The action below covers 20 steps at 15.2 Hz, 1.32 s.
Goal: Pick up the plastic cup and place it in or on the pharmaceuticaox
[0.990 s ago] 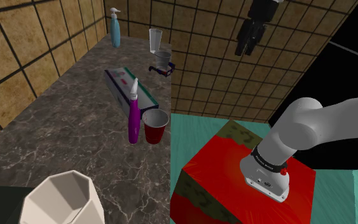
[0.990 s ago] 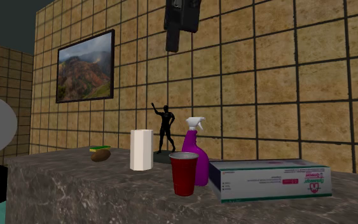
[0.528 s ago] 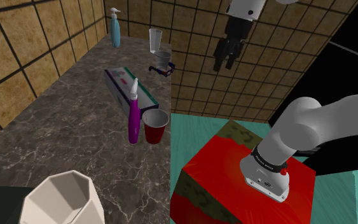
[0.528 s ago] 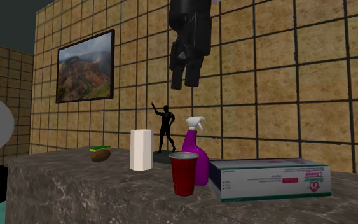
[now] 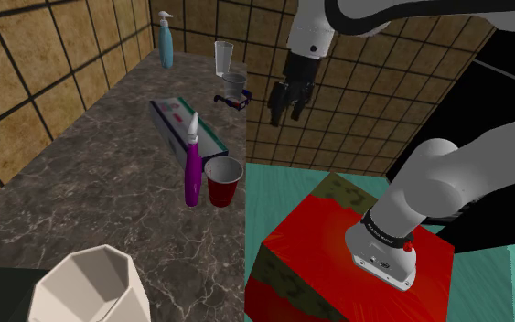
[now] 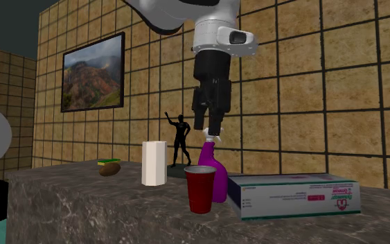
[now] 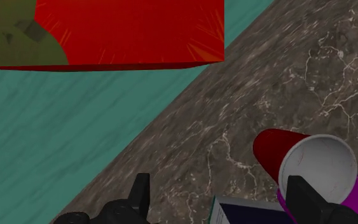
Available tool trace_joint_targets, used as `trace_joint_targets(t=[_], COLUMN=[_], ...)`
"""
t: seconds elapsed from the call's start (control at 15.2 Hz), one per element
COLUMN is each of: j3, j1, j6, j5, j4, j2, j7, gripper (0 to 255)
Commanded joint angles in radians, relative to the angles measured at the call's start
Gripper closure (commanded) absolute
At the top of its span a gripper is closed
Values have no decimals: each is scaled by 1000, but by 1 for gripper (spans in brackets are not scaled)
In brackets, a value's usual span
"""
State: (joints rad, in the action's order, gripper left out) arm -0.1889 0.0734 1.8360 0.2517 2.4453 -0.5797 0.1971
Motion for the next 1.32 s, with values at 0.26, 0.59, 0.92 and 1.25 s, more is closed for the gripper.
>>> trace_joint_targets(t=[0.26, 0.59, 0.92, 1.25], j3=[-104, -175, -187, -194], j1=[32, 47, 52, 54], j6=[169, 292, 365, 403], j5=[31, 17, 18, 18], j4=[-23, -74, -36, -19], j2=[178, 344, 380, 401], j7=[77, 144, 146, 148], gripper=[0, 0, 0, 0])
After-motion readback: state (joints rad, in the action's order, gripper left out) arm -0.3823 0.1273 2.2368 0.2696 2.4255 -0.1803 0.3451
